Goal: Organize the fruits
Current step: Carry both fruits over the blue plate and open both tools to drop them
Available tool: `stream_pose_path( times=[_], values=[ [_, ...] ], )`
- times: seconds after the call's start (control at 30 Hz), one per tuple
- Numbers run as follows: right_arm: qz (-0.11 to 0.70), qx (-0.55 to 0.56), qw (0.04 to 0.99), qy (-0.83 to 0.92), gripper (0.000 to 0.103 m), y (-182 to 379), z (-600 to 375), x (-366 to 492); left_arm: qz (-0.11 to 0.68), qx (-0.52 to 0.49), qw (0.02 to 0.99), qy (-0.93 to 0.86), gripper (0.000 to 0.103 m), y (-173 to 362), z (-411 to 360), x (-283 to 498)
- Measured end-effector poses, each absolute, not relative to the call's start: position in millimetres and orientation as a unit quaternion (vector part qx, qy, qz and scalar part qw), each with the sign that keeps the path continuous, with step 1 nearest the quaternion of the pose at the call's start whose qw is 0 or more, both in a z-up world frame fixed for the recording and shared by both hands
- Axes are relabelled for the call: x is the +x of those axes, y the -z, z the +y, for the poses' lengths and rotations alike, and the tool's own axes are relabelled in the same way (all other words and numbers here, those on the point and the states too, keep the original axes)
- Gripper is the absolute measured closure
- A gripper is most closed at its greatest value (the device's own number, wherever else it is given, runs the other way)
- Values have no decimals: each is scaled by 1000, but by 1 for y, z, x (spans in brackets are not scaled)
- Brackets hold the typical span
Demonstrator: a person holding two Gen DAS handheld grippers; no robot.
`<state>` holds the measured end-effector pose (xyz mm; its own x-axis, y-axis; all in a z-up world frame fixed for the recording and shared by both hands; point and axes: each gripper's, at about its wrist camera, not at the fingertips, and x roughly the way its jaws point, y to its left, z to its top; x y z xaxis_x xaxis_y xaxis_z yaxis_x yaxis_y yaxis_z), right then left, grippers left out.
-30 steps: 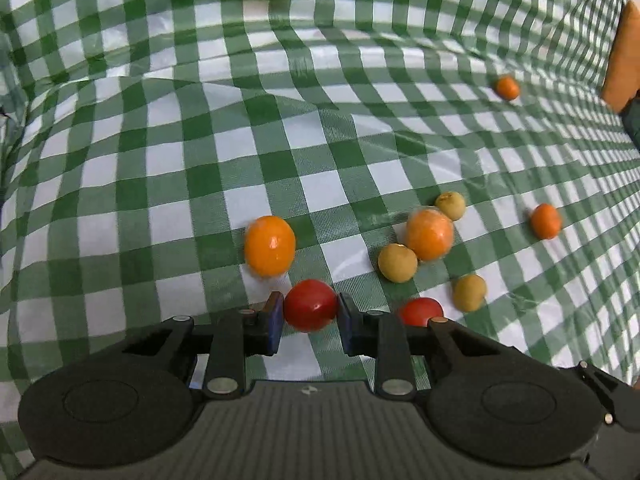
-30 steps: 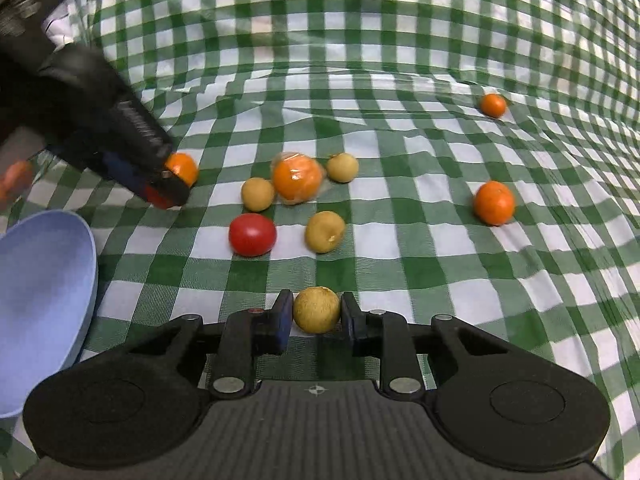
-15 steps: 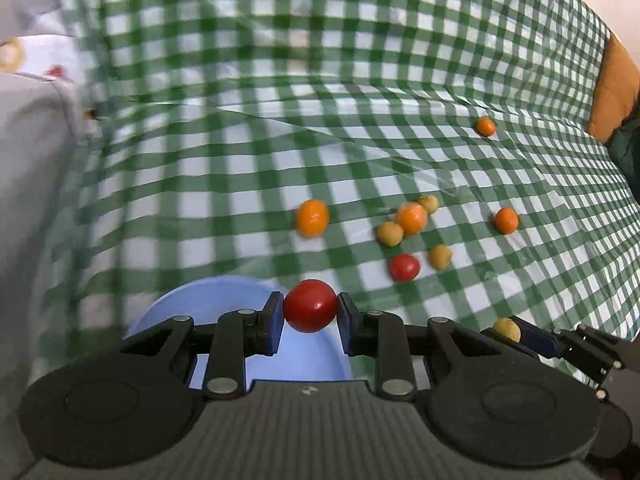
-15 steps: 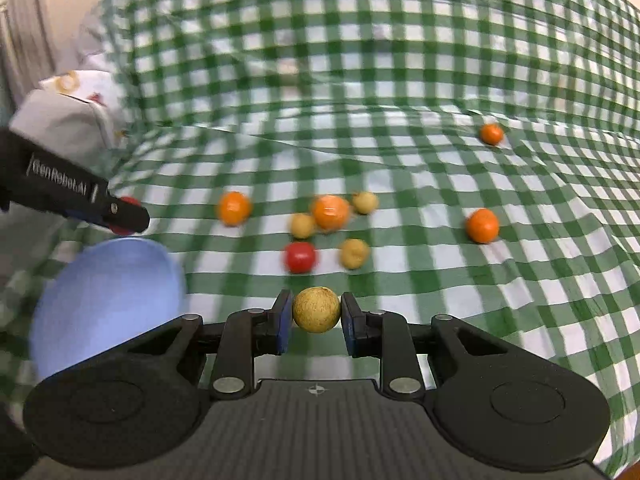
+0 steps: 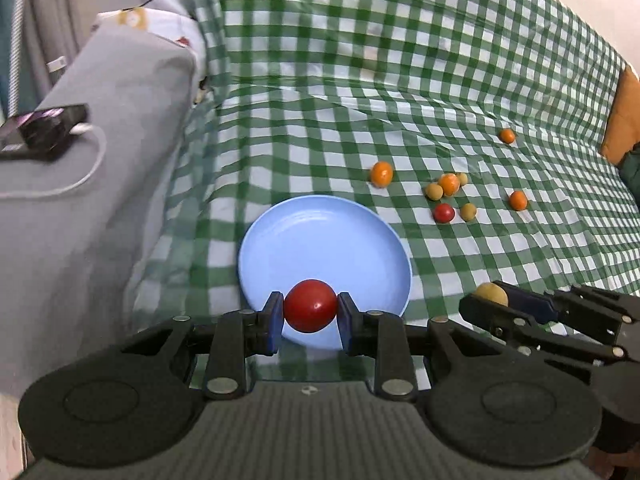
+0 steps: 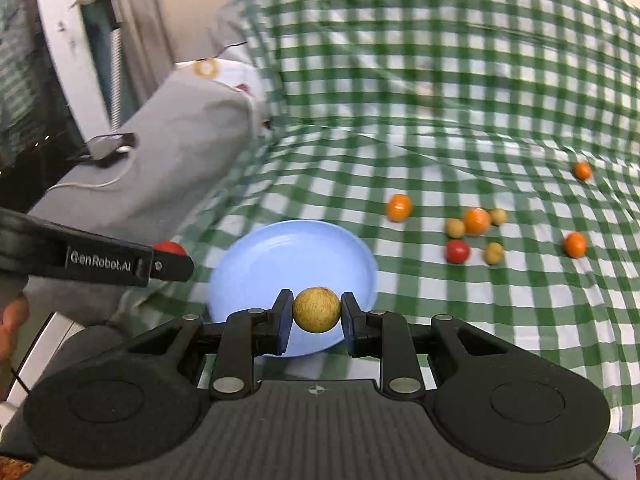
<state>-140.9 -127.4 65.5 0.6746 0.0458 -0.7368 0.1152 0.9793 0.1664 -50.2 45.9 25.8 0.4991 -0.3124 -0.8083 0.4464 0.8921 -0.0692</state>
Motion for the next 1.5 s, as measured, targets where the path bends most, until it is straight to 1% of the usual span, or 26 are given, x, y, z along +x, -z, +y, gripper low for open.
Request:
stream_pose_path(
  times=[0.17,0.47,0.8,1.03,1.23,1.5],
  values=[
    [406,86,910,7,76,-76,-102,-146,449,54,866,214,72,-28,74,-69],
    [413,69,908,-4,76,-83,-78,-155,438,52,872,211,72,-28,83,-80],
    [417,68,906,-1,76,-81,-78,-154,439,53,873,206,72,-25,83,-73],
    [426,74,902,10,76,-73,-85,-141,448,53,870,200,72,-21,76,-52],
    [428,81,900,24,76,-61,-99,-118,449,71,868,199,72,-12,54,-26],
    [457,98,883,38,76,-26,-129,-78,470,88,854,204,72,12,16,15]
  ],
)
